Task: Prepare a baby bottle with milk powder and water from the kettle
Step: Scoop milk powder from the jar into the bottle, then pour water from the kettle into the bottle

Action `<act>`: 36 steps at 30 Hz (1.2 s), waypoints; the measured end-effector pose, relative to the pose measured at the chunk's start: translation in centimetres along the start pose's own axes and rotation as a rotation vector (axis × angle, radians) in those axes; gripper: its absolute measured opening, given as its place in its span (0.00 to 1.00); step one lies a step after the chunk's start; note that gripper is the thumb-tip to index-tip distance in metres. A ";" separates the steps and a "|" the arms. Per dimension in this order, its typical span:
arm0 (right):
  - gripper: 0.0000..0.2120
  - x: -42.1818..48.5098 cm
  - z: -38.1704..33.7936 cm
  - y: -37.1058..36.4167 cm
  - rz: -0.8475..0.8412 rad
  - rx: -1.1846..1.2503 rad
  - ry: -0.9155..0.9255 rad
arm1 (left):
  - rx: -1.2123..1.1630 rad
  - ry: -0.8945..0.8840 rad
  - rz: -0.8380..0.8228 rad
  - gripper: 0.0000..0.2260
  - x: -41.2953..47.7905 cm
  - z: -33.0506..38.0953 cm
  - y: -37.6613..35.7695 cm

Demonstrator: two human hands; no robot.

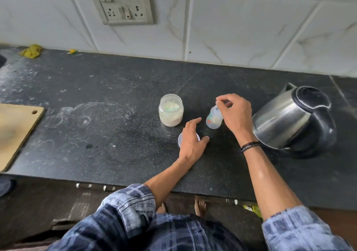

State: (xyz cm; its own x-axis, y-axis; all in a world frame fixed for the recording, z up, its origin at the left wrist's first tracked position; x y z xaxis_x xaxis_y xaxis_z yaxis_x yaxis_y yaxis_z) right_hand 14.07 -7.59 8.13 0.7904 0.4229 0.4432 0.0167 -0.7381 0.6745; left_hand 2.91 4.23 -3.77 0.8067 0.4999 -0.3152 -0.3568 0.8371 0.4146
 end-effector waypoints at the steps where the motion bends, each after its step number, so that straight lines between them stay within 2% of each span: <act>1: 0.05 -0.3 0.3 0.5 0.009 -0.001 -0.011 | -0.003 -0.007 -0.005 0.31 -0.2 0.2 -0.2; 5: 0.05 -1.3 1.6 2.1 0.027 0.011 -0.045 | -0.023 -0.035 0.006 0.31 -1.1 1.1 -0.7; 15: 0.05 -4.1 4.2 9.9 0.086 0.054 -0.006 | -0.077 -0.225 0.270 0.27 -5.2 8.4 -3.7; 21: 0.04 -7.4 4.6 18.5 0.329 -0.124 0.216 | -0.142 -0.236 0.258 0.24 -7.1 11.3 -9.5; 25: 0.05 -9.5 6.2 21.7 0.463 -0.227 0.268 | -0.173 -0.198 0.225 0.25 -7.4 12.1 -11.9; 29: 0.10 -10.3 9.1 21.8 0.487 -0.167 0.159 | -0.173 -0.181 0.219 0.24 -7.3 12.5 -13.0; 32: 0.16 -10.5 10.8 21.0 0.499 0.069 0.036 | -0.151 -0.208 0.201 0.24 -7.0 13.4 -13.4; 36: 0.19 -11.5 13.1 19.2 0.525 0.314 -0.245 | -0.118 -0.232 0.180 0.24 -6.1 14.1 -13.6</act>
State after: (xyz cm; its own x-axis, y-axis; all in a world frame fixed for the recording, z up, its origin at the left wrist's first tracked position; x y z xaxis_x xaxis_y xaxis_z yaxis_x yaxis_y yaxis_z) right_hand 13.30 -33.47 8.28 0.8582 -0.1392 0.4941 -0.2601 -0.9477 0.1848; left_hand 9.43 -13.33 4.56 0.8071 0.5893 -0.0367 -0.5444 0.7668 0.3401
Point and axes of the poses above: each hand's wrist, its own x-axis towards the middle knuckle, its own y-axis out of the back of the hand, z = x × y, the point moved 10 cm from there along x, towards the middle knuckle, and after that the axes turned 15 degrees about y, right-handed, at the moved point
